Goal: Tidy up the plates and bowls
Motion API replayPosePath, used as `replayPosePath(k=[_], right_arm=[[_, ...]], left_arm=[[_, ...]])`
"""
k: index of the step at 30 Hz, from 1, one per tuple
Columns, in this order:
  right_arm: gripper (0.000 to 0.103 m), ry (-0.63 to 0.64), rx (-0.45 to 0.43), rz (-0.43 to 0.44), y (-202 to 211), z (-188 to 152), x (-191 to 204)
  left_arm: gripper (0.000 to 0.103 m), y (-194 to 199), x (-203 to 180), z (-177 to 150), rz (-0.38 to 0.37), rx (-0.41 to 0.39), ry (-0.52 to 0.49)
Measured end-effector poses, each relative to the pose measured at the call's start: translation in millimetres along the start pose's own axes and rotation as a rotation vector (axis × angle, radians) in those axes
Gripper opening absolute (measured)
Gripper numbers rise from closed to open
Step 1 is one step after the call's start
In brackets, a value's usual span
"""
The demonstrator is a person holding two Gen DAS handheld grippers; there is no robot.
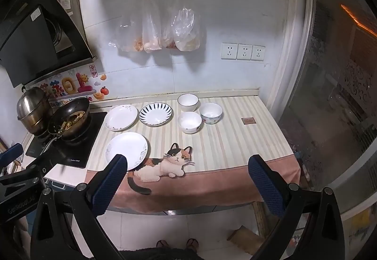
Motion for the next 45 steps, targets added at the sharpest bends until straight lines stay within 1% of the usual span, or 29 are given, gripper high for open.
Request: replayPosePath(k=[5, 10, 13, 45], right_arm=[[0.103, 0.002, 0.003, 0.001, -2.2, 7.5, -0.2], [0.103, 0.003, 0.003, 0.003, -4.4, 7.1, -0.3], [0.103, 0.001, 0.003, 0.004, -5.5, 7.2, -1.1], [0.103, -0.006, 0.004, 0.009, -12.2, 7.2, 4.0]], left_arm=[[0.103, -0.4, -0.2, -0.1, 0.001, 0.001, 0.002], [0.103, -0.2, -0.4, -1.5, -0.005, 0.015, 0.002], [0.103, -7.3, -2.9, 5.8, -0.005, 0.025, 0.007], [0.103, -12.7, -4.1, 10.6, -0.007, 0.016, 0.010]])
Point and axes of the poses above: each gripper's, at about its wrist camera, not at the fingertips, and y roughly against the way its jaws point, x to its left, z to its top, the point moved 10 cm from there along -y, roughly the way its jaws point, and after that the axes turned 5 degrees about x, right-handed, at the moved point
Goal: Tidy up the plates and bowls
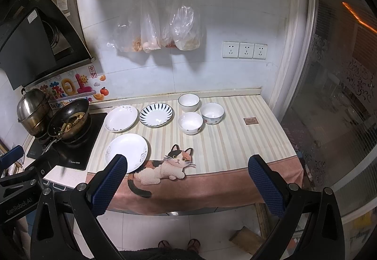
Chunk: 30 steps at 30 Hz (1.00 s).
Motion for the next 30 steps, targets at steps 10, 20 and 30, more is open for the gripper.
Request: replayPosePath(k=[10, 20, 30], right_arm=[[0.103, -0.002, 0.001, 0.000, -0.5, 0.8, -0.7], [0.103, -0.011, -0.003, 0.002, -4.5, -3.3, 0.9], [0.103, -0.011, 0.001, 0.003, -3.3, -4.5, -1.2]], left_arm=[[0.103, -1.3, -1.9, 2.1, 0.000, 0.000, 0.002], [0.103, -3.2, -7.1, 8.2, 0.000, -0.006, -0.007], [0.103, -4.7, -8.6, 9.4, -0.001, -0.005, -0.004]])
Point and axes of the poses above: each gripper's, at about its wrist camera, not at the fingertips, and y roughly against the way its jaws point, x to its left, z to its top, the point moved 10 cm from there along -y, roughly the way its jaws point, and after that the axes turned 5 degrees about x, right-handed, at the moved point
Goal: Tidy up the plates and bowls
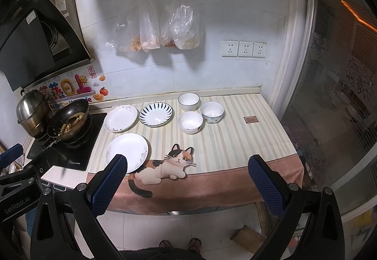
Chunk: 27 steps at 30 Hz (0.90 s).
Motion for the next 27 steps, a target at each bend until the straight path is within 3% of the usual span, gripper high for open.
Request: replayPosePath(k=[11, 15, 20, 27], right_arm=[[0.103, -0.009, 0.003, 0.004, -1.0, -1.3, 4.3], [0.103, -0.024, -0.039, 0.053, -13.5, 6.1, 17.0], [0.103, -0.069, 0.061, 0.162, -83.2, 6.2, 41.2], [0.103, -0.051, 0.282, 0.224, -231.9, -18.0, 77.1]], left_arm=[[0.103, -1.3, 5.0, -3.8, -0.011, -0.013, 0.000], [0.103, -22.1, 23.7, 1.3, -0.001, -0.041, 0.002], [0.103, -77.5, 59.5, 10.3, 0.026, -0.044, 0.012], [0.103, -214.4, 110.5, -2.5, 0.071, 0.158, 0.041]])
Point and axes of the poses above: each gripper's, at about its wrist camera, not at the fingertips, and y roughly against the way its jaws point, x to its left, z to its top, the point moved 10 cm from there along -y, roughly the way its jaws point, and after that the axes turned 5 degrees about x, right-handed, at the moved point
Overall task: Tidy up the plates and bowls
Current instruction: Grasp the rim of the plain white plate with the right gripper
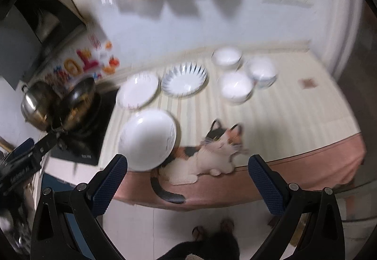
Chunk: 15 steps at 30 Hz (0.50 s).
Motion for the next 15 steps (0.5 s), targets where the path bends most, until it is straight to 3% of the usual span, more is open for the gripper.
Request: replayPosePath(k=[5, 10, 15], right_arm=[[0.103, 0.022, 0.145, 0.065, -120.2, 14.5, 0.8], [0.098, 0.058, 0.292, 0.145, -229.6, 33.1, 13.4], [0.085, 0.063, 0.390, 0.175, -302.2, 45.6, 21.2]], left_arm=[[0.100, -99.4, 12.2, -5.7, -0.035, 0.167, 0.032], [0.083, -187.8, 19.1, -15.7, -0.078, 0.328, 0.076], [0.071, -250.9, 34.0, -26.8, -0.140, 0.470, 0.172]])
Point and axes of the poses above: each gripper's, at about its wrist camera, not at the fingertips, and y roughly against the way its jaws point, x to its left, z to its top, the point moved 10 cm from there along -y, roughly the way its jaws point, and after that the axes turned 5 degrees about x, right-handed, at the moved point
